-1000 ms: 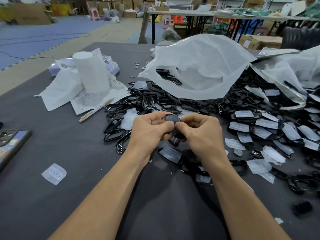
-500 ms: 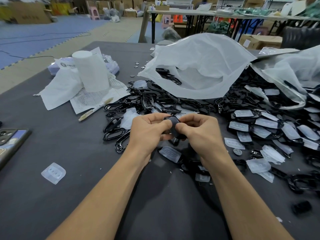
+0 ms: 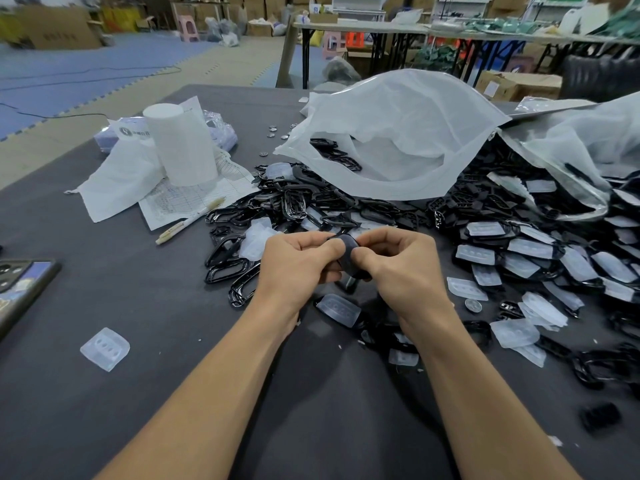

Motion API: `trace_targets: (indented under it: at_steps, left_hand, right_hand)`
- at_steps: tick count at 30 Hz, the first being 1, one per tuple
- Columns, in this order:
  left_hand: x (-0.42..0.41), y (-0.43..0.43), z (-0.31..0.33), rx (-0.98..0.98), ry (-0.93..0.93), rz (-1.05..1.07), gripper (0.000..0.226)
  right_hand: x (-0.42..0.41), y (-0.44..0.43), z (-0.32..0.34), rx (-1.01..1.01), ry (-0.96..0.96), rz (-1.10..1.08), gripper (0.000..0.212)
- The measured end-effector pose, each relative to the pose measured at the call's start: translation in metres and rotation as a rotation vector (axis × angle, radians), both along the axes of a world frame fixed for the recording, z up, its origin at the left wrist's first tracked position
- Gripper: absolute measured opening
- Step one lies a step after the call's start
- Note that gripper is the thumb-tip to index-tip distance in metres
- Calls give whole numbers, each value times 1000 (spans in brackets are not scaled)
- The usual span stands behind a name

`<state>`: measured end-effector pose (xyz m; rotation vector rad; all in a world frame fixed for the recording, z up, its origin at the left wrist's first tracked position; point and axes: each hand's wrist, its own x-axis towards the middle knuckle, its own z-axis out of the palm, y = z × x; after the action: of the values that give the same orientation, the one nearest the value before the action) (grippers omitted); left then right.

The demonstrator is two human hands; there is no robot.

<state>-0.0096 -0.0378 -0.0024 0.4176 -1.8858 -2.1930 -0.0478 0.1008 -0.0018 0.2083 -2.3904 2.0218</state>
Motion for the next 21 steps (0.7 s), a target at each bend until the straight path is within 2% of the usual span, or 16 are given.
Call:
trace_targets:
  at_steps: [9, 14, 21]
  left_hand:
    - [-1, 0, -2, -34, 6, 36, 9]
    - [0, -3, -2, -175, 49, 11, 19]
    - [-2, 0, -3, -184, 54, 90, 39]
  right_hand:
    - [2, -4, 0, 49, 44, 4, 12]
    - [1, 0, 3, 96, 63, 33, 23]
    - [-1, 4, 6, 91, 11, 86, 22]
